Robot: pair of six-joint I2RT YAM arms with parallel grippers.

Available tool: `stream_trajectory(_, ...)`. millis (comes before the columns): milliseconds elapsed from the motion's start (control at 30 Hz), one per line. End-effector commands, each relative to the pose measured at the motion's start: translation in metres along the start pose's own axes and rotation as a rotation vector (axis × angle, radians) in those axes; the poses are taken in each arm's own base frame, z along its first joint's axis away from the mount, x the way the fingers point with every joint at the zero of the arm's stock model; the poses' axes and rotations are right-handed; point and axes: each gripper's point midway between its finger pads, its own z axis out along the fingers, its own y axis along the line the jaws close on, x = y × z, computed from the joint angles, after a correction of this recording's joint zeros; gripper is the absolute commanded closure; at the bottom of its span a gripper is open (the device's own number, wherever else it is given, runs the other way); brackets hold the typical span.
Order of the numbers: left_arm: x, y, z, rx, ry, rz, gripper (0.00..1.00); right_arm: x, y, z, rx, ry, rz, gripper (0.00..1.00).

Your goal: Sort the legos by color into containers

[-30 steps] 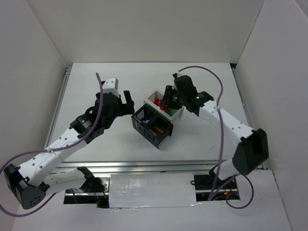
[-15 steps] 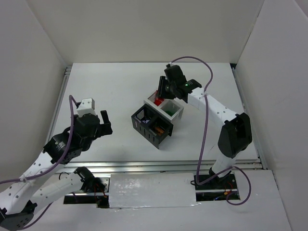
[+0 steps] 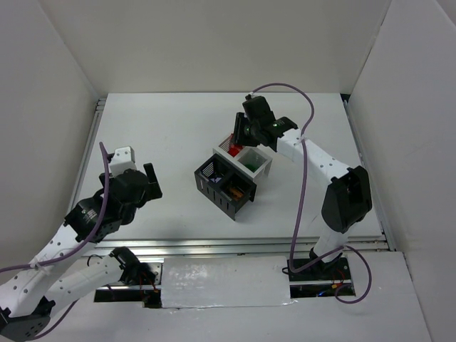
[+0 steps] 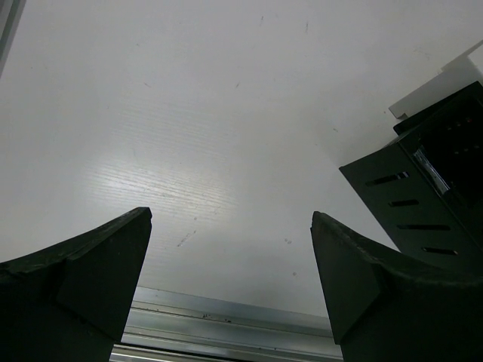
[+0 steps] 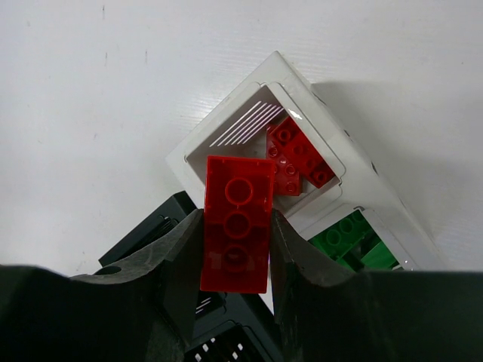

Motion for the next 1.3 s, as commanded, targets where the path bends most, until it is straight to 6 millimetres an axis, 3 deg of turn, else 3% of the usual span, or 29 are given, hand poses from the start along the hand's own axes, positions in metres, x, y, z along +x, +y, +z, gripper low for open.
stream_trajectory(0,-0.01,0.002,-0.003,-0.016,-0.033,-0.03,0.0,-0.012,0.005,-0.007,-0.008,-0.04,-0.017,1.0)
stream_trajectory(200,-0.009,0.002,-0.002,-0.02,-0.028,-0.023,0.01,-0.014,0.002,-0.002,0.012,-0.039,-0.027,1.0)
stream_trajectory(500,-0.01,0.001,-0.002,-0.014,-0.029,-0.024,0.01,-0.018,0.0,0.007,0.042,-0.03,-0.035,0.85)
stream_trajectory(600,-0.009,0.0,-0.002,-0.009,-0.027,-0.019,0.01,-0.018,0.003,0.013,0.032,-0.024,-0.041,0.71)
stream_trajectory(633,-0.009,0.0,-0.002,-0.009,-0.027,-0.02,0.0,-0.016,0.002,0.014,0.037,-0.009,-0.04,0.55)
stream_trajectory(700,-0.009,0.0,-0.002,-0.009,-0.026,-0.019,0.01,-0.018,0.005,0.014,0.033,-0.006,-0.037,0.39)
stream_trajectory(800,-0.01,0.0,-0.002,-0.009,-0.03,-0.022,0.01,-0.022,0.008,0.007,0.025,-0.02,-0.032,0.01)
stream_trajectory(933,-0.012,0.003,0.0,-0.034,-0.032,-0.034,0.0,-0.034,0.009,-0.012,0.033,-0.056,-0.038,0.0)
stream_trajectory(1033,-0.017,0.013,0.012,-0.113,-0.016,-0.057,0.01,-0.038,-0.001,-0.044,0.07,-0.098,-0.037,0.0)
stream_trajectory(1067,-0.015,0.017,0.02,-0.142,0.012,-0.053,0.01,-0.047,0.0,-0.077,0.051,-0.161,-0.031,0.0)
stream_trajectory(1100,-0.024,0.03,0.029,-0.194,0.006,-0.105,0.0,-0.046,-0.005,-0.093,0.053,-0.19,-0.032,0.0)
stream_trajectory(1133,-0.025,0.028,0.033,-0.16,0.034,-0.109,0.0,-0.031,-0.018,-0.1,0.073,-0.188,-0.033,0.0)
stream_trajectory(1167,-0.029,0.032,0.037,-0.158,0.039,-0.128,0.0,-0.04,-0.022,-0.144,0.066,-0.29,-0.021,0.0)
stream_trajectory(1200,-0.037,0.05,0.041,-0.202,0.024,-0.168,0.0,-0.038,-0.031,-0.161,0.08,-0.321,-0.015,0.0)
stream_trajectory(1233,-0.043,0.053,0.042,-0.194,0.01,-0.195,0.01,-0.023,-0.045,-0.173,0.115,-0.318,-0.011,0.0)
stream_trajectory(1267,-0.05,0.065,0.039,-0.226,-0.02,-0.228,0.01,-0.029,-0.057,-0.216,0.125,-0.425,0.036,0.0)
